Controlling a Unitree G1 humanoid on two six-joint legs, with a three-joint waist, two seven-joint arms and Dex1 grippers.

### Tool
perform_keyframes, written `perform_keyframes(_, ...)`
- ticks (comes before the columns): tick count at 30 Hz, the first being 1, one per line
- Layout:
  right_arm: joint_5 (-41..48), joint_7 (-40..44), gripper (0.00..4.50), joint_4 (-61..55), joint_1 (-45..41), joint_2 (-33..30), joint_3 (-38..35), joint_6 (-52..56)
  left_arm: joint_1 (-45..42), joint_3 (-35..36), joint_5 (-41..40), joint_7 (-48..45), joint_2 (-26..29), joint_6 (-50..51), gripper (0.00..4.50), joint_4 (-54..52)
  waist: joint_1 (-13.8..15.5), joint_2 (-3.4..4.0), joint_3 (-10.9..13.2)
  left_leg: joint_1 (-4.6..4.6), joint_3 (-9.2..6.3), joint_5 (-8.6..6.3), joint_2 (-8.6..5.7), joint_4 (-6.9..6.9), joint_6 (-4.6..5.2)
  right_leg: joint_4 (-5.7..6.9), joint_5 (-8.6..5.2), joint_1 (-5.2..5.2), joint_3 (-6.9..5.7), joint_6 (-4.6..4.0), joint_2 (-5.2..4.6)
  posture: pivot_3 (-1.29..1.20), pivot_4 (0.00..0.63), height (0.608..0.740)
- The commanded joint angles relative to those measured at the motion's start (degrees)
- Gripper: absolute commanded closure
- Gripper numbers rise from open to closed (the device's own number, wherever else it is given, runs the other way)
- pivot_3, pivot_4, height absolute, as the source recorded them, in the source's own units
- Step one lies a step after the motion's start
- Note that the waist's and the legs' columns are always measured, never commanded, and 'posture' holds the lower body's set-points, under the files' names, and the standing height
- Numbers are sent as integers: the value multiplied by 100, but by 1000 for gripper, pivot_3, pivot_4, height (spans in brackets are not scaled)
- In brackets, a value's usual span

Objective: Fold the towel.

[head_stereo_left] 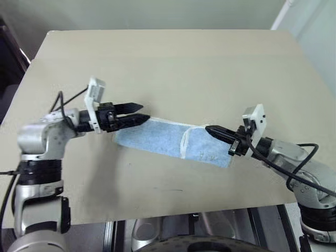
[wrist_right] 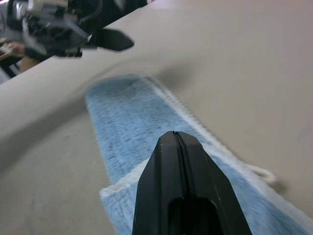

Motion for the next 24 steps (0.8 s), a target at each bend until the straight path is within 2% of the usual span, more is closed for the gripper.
perform_keyframes(1, -86, 443, 3622, 56, -147, -193, -13, -261, 347, 462, -102, 278, 459, 470, 0, -139, -6, 0, 0, -1, 0, 0, 0, 0, 0, 0, 1, -2, 1, -3, 0, 0, 150, 703)
perform_keyframes(7, -239, 780, 1575, 256, -356, -263, 132, -430, 802, 985, -314, 539, 930, 1043, 0, -56, 5, -1, 0, -2, -1, -4, 1, -5, -3, 3, 0, -21, -2, -20, 0, 0, 150, 703)
perform_keyframes(12, -498, 710, 28, 503, -541, -117, 269, -556, 890, 1435, -608, 896, 1079, 1845, 0, 60, -8, 0, 0, -2, -1, -5, 3, -6, -7, 13, 8, -24, -3, -34, 1, 0, 150, 703)
perform_keyframes(17, -504, 650, 28, 640, -667, 92, 237, -494, 1231, 1689, -917, 1170, 1042, 2690, 0, -148, -41, -1, 0, -1, 2, -5, 8, -8, -14, 23, 7, -28, -2, -46, 5, 0, 150, 703)
perform_keyframes(24, -653, 492, 28, 635, -651, 210, 301, -406, 843, 2277, -1163, 2021, 238, 3792, 0, 83, -21, -2, 0, 3, 3, 2, 16, -8, -33, 41, 2, -28, -9, -57, 8, 0, 150, 703)
